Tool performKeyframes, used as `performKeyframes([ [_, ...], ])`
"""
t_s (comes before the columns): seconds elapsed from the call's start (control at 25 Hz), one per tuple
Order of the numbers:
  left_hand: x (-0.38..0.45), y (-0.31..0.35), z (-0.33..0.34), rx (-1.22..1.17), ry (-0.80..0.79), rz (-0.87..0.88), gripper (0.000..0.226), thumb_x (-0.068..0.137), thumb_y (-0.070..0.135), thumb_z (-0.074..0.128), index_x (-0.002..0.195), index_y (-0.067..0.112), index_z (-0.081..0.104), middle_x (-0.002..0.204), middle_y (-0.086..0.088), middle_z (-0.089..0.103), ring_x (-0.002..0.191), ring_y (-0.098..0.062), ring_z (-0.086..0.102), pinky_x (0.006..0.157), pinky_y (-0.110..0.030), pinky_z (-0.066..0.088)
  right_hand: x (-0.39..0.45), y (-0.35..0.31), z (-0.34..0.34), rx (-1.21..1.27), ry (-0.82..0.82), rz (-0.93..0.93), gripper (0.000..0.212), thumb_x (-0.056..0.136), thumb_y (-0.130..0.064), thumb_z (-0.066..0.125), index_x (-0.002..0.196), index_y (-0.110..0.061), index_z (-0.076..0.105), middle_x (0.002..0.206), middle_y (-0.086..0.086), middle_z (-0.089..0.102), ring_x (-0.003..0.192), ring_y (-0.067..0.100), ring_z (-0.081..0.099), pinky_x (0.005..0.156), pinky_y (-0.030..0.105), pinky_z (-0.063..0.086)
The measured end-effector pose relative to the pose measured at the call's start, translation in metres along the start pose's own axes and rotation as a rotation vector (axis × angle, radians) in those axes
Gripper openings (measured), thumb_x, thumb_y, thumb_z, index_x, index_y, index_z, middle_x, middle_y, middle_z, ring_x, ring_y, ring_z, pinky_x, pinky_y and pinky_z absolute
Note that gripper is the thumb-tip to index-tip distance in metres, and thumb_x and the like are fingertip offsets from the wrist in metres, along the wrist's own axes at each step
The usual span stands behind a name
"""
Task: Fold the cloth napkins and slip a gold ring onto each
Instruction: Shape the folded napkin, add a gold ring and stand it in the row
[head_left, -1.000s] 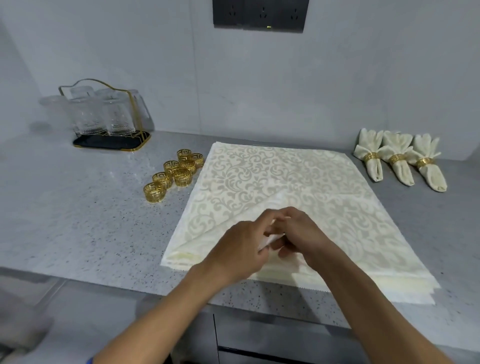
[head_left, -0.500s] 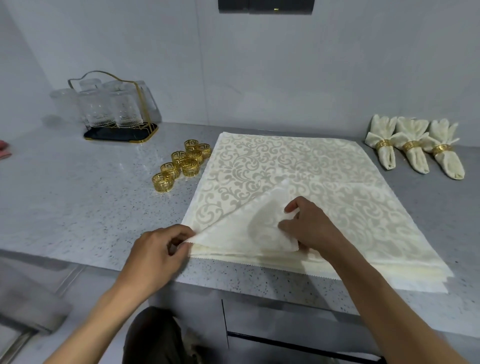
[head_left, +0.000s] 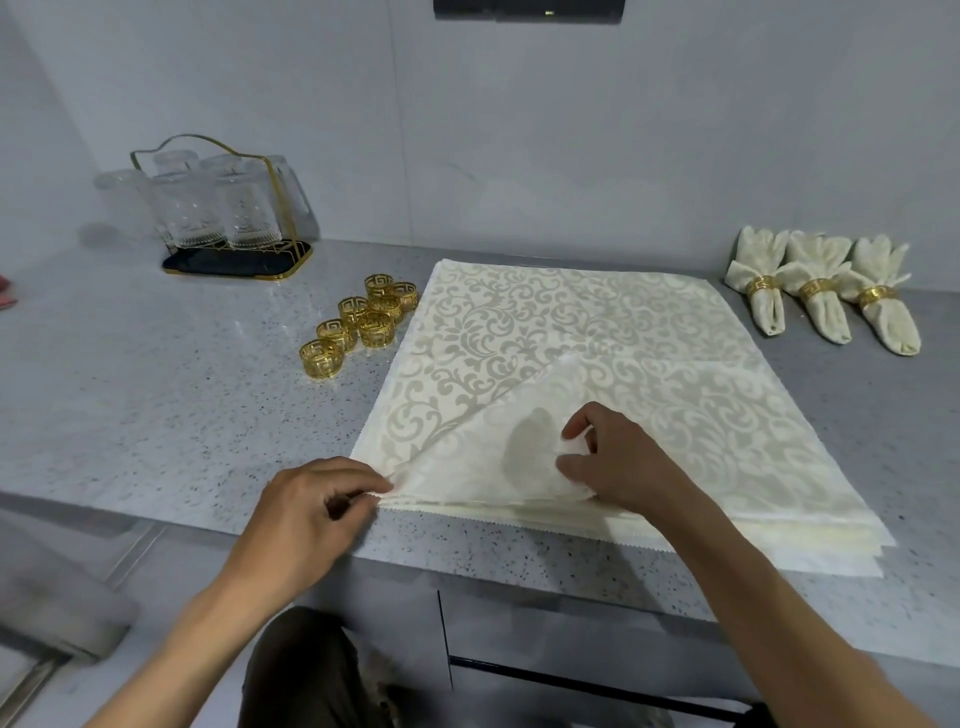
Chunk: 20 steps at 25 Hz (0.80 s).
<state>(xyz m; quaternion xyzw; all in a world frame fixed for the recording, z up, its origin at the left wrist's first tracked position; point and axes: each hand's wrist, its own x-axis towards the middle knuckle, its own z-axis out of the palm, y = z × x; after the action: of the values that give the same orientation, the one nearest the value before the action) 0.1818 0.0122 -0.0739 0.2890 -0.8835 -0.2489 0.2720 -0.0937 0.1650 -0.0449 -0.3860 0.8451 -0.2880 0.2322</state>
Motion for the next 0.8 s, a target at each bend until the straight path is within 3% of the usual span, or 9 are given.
performKeyframes([
  [0.16,0.0,0.006,0.006,0.007,0.088,-0.059,0.016,0.075,0.013,0.078,0.078,0.029,0.078,0.091,0.03,0.068,0.076,0.006,0.065,0.071,-0.018,0.05,-0.001,0.0,-0.001,0.055,0.007,0.003,0.023,0.088,-0.01,0.059,0.107,-0.024,0.056,0.08,-0.007,0.045,0.064,0.01,0.048,0.058,0.025,0.043],
  [0.24,0.0,0.009,0.007,0.025,0.14,-0.146,0.024,0.071,0.006,0.082,0.073,0.029,0.075,0.085,0.033,0.064,0.069,0.004,0.062,0.061,-0.012,0.044,-0.002,0.0,-0.002,0.064,-0.011,0.009,0.026,0.087,-0.008,0.059,0.107,-0.024,0.057,0.082,-0.007,0.045,0.066,0.011,0.049,0.061,0.029,0.048],
  [0.4,-0.002,0.015,0.007,0.054,0.122,-0.246,0.023,0.071,0.007,0.081,0.072,0.028,0.073,0.062,0.018,0.064,0.07,0.002,0.06,0.059,-0.016,0.04,-0.005,0.001,-0.002,0.094,-0.014,0.045,0.019,0.084,-0.01,0.061,0.098,-0.022,0.063,0.08,-0.004,0.051,0.061,0.012,0.056,0.057,0.028,0.049],
  [0.52,-0.003,0.019,0.004,0.142,0.086,-0.23,0.014,0.079,0.013,0.073,0.075,0.026,0.076,0.079,0.017,0.071,0.072,-0.005,0.062,0.066,-0.025,0.043,-0.005,0.0,0.0,0.064,0.019,0.04,0.009,0.084,-0.015,0.062,0.091,-0.02,0.066,0.077,-0.006,0.055,0.064,0.012,0.06,0.063,0.03,0.055],
  [0.6,-0.002,0.028,0.007,0.266,0.123,-0.071,0.014,0.082,0.017,0.062,0.08,0.019,0.076,0.086,0.01,0.073,0.079,-0.019,0.064,0.069,-0.03,0.045,-0.004,0.0,0.001,0.042,0.035,0.044,0.008,0.083,-0.016,0.064,0.089,-0.02,0.066,0.078,-0.008,0.056,0.068,0.012,0.06,0.071,0.034,0.058],
  [0.68,0.011,0.045,0.018,0.278,0.101,0.091,0.021,0.083,0.016,0.056,0.091,0.014,0.075,0.095,0.003,0.073,0.087,-0.023,0.064,0.077,-0.035,0.049,-0.004,0.0,0.003,0.025,0.057,0.039,0.009,0.082,-0.017,0.066,0.089,-0.022,0.066,0.076,-0.008,0.055,0.068,0.01,0.058,0.069,0.032,0.057],
  [0.8,0.048,0.07,0.051,0.248,-0.138,0.089,0.037,0.101,0.021,0.042,0.132,0.01,0.058,0.139,-0.005,0.056,0.128,-0.023,0.049,0.108,-0.033,0.034,-0.006,0.001,0.005,0.026,0.084,0.02,0.009,0.08,-0.016,0.069,0.088,-0.02,0.067,0.071,-0.008,0.055,0.062,0.007,0.054,0.058,0.023,0.046],
])
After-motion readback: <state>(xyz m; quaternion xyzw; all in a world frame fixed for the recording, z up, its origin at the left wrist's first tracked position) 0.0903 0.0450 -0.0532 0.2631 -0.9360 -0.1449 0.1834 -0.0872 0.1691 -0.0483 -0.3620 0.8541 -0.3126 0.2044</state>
